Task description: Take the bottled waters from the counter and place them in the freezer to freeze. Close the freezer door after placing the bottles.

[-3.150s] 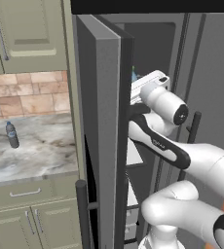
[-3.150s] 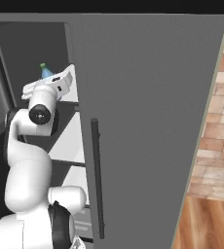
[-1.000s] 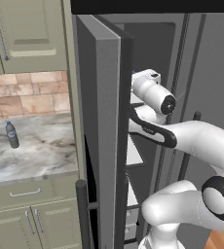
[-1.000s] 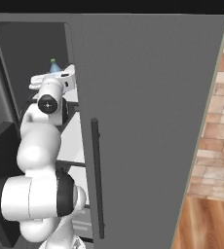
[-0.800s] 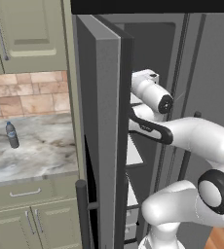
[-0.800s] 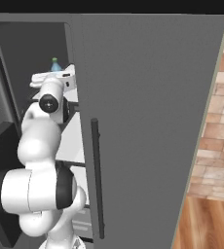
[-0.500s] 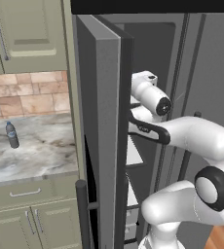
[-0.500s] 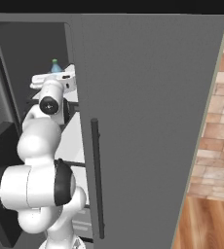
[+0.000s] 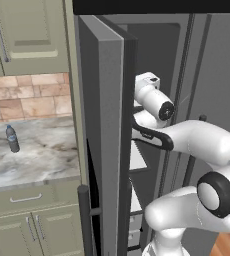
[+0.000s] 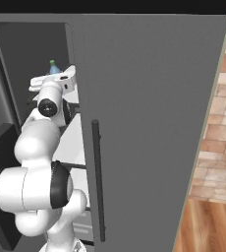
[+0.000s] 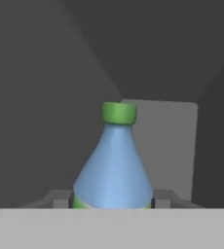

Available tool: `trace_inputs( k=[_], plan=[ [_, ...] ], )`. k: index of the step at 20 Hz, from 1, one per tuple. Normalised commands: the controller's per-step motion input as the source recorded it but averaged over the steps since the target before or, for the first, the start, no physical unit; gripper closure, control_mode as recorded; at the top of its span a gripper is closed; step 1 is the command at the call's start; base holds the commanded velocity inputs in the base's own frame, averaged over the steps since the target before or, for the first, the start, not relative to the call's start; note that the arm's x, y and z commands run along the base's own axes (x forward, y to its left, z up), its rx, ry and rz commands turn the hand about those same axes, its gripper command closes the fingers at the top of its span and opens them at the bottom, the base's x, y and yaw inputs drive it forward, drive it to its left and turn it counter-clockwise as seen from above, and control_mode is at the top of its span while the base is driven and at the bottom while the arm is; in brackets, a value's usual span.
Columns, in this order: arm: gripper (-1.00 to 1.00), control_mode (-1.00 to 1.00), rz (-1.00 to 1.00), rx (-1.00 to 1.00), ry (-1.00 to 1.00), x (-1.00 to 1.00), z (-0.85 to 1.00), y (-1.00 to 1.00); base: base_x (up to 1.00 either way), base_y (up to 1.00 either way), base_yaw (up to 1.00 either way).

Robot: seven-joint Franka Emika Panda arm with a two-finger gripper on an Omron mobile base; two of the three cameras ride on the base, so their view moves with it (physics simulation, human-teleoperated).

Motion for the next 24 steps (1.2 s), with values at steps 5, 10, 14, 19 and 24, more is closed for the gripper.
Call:
trace_inputs(
  k=[5,10,14,19,24],
  plan=[
    [-1.00,-1.00,0.00,0.00,0.01,0.16,-0.07,0.01,0.00,0.00,0.00],
    [-1.00,-1.00,0.00,0.00,0.00,0.00,0.00,0.00,0.00,0.00,0.00],
    [-1.00,-1.00,0.00,0.00,0.00,0.00,0.00,0.00,0.00,0.00,0.00],
    [-1.00,-1.00,0.00,0.00,0.00,0.00,0.00,0.00,0.00,0.00,0.00],
    [-1.00,-1.00,0.00,0.00,0.00,-0.17,0.05,0.00,0.00,0.00,0.00]
  ],
)
